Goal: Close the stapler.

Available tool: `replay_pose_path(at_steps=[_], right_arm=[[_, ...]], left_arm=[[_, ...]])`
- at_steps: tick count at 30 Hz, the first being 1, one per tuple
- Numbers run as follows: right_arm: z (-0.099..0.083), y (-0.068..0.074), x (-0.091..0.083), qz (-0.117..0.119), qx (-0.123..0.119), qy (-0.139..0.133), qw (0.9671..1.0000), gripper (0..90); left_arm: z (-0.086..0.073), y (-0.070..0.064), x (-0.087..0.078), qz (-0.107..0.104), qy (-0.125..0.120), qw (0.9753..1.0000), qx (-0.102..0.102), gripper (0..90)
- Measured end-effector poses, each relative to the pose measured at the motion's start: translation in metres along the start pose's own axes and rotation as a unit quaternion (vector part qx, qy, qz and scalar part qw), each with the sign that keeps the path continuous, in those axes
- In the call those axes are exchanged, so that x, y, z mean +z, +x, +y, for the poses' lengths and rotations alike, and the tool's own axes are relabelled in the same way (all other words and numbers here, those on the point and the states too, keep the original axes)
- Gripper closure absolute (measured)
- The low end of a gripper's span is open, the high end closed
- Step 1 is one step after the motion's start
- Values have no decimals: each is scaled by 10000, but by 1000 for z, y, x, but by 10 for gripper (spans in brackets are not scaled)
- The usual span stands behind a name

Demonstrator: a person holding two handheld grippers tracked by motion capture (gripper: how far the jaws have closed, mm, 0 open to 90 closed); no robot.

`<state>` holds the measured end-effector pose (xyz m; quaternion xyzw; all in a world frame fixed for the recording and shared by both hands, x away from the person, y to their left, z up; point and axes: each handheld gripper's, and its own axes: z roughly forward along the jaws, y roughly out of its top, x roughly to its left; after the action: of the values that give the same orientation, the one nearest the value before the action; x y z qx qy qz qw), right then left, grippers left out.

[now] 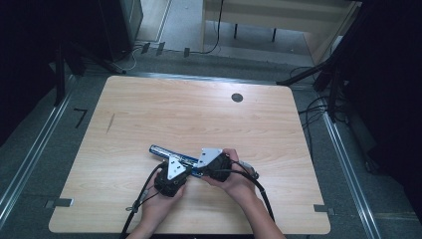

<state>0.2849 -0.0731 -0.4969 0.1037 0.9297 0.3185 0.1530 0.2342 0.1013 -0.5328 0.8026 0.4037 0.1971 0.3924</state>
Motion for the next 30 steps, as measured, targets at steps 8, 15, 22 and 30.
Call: replay_pose_path(at_steps=[8,15,22,30], right_arm=[[-1,-5,-3,166,334,-86,9993,797],[5,-10,-6,273,382,72,9989,796],[9,-15,-5,284,395,270,9984,796],[9,-17,-4,393,416,310,9979,797]], left_arm=[[0,0,0,-3,2,10000,-1,900],[0,0,0,-3,-1,10000,-3,900],[0,0,0,-3,2,10000,-3,900],[0,0,0,-5,3,10000,-3,900]])
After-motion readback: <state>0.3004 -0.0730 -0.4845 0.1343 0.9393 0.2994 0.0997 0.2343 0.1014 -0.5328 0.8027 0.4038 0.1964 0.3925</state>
